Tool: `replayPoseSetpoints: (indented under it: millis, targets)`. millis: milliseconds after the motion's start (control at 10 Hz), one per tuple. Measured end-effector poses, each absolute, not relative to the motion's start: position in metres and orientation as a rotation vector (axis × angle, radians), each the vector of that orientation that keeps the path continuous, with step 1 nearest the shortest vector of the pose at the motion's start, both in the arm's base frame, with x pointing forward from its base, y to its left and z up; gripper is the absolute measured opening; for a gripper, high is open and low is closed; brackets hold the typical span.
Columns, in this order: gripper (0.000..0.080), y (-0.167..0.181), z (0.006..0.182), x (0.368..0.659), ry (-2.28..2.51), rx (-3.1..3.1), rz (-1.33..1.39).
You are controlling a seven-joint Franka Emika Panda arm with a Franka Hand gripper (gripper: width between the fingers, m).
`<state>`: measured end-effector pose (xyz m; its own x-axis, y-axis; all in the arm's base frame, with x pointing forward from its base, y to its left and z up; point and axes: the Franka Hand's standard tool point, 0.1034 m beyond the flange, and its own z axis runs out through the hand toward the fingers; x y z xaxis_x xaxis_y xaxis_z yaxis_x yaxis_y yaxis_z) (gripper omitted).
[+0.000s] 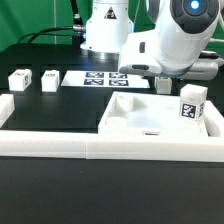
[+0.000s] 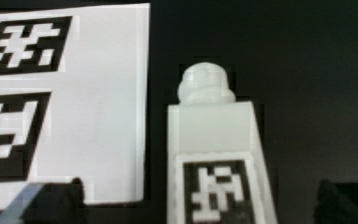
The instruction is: Assemble square table
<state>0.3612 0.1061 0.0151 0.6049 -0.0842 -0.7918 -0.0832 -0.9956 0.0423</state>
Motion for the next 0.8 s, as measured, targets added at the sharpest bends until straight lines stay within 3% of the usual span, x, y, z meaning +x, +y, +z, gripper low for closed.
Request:
replayPoseSetpoints:
  millis: [300, 400, 500, 600, 700, 800]
  targets:
    - [0.0649, 0.104, 0.0135, 0.3602, -0.171, 2.799, -1.399]
    - [0.056, 0.1037, 0.0135, 0.3602, -0.172, 2.8, -1.399]
    - [0.056, 0.1033, 0.0135, 0.3603, -0.174, 2.8, -1.399]
    - [0.0361, 0.1029, 0.0135, 0.3604, -0.175, 2.8, -1.4]
    - [0.0287, 0.1026, 0.0135, 0.3605, -0.176, 2.8, -1.4]
    - [0.0287, 0.1023, 0.0135, 0.3605, -0.177, 2.8, -1.4]
